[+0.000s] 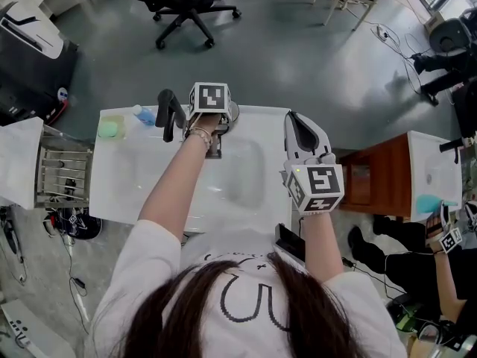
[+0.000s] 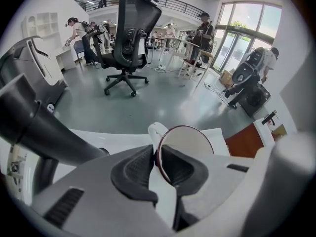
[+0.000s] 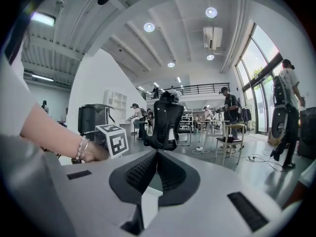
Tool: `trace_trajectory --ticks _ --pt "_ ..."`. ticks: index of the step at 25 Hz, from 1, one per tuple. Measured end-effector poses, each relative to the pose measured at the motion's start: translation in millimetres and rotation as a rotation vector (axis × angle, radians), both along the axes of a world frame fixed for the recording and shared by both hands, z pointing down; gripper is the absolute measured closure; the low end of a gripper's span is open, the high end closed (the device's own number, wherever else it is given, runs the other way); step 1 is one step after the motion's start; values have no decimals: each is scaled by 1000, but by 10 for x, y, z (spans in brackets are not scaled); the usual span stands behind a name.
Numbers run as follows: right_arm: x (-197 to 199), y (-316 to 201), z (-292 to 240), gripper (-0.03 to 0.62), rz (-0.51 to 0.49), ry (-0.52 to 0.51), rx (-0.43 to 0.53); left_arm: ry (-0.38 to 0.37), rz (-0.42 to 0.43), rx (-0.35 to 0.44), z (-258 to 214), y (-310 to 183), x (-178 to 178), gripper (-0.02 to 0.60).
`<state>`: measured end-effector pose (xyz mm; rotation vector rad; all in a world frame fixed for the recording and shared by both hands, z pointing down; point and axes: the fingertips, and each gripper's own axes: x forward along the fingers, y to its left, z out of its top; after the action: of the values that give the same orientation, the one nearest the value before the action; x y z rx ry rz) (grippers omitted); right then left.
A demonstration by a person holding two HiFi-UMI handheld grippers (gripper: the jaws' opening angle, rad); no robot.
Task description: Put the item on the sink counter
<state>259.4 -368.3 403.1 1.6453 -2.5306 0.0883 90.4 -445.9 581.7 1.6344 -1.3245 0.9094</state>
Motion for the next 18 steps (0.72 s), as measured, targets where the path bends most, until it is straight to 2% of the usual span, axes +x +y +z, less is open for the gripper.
trace_trajectory --ticks 2,8,12,18 --pt "-8 5 14 566 -2 1 -1 11 -14 8 26 -28 -7 519" --pt "-56 30 64 566 -14 16 -4 65 21 50 -39 -54 60 349" --pt "-71 50 38 565 -15 23 -3 95 53 88 -199 -30 119 321" --pt "-155 112 -26 565 -11 23 9 148 73 140 -441 67 99 321"
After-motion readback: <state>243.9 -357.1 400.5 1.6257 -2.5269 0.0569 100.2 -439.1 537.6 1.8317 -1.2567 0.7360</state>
